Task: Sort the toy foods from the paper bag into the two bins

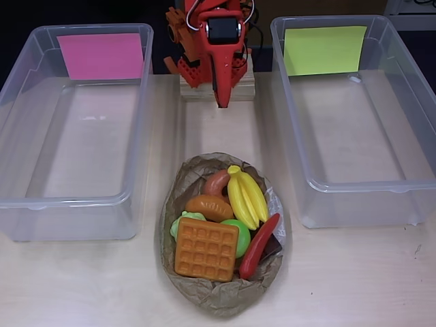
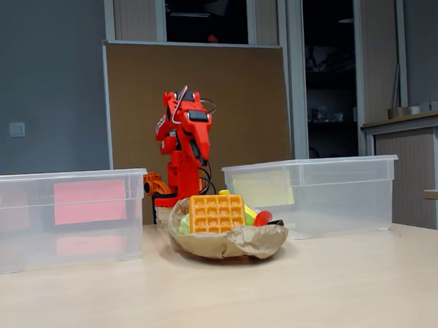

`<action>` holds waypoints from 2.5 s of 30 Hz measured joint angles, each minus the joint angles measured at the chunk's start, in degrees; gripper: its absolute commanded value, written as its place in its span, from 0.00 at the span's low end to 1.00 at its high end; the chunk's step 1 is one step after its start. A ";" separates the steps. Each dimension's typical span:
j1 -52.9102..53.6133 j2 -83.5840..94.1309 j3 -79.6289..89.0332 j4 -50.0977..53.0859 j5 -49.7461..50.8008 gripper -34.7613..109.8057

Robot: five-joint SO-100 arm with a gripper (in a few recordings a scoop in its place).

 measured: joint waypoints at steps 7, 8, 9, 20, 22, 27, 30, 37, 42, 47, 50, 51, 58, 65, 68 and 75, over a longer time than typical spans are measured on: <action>2.02 -27.60 -22.41 -0.26 -1.85 0.31; 2.46 -32.17 -26.02 0.18 -2.11 0.35; 3.08 -36.91 -29.71 0.88 -2.55 0.38; 6.77 -68.82 -47.46 -5.27 -1.76 0.50; 6.68 -73.30 -49.48 -6.50 -0.79 0.52; 6.68 -85.52 -55.55 -6.86 3.25 0.52; 6.68 -92.81 -61.26 -6.68 5.80 0.50; 6.50 -104.33 -71.89 -6.68 8.44 0.47; 6.42 -106.79 -73.92 -6.68 9.23 0.44; 6.42 -106.79 -74.09 -6.68 9.40 0.33; 6.50 -106.79 -74.09 -6.68 10.11 0.28; 6.50 -106.79 -74.09 -6.68 10.11 0.26; 6.15 -106.79 -76.82 -4.92 10.20 0.24; 4.04 -107.23 -91.32 7.12 6.86 0.24; 2.20 -108.46 -103.80 17.49 6.50 0.24; -6.15 -100.37 -109.07 31.46 18.28 0.24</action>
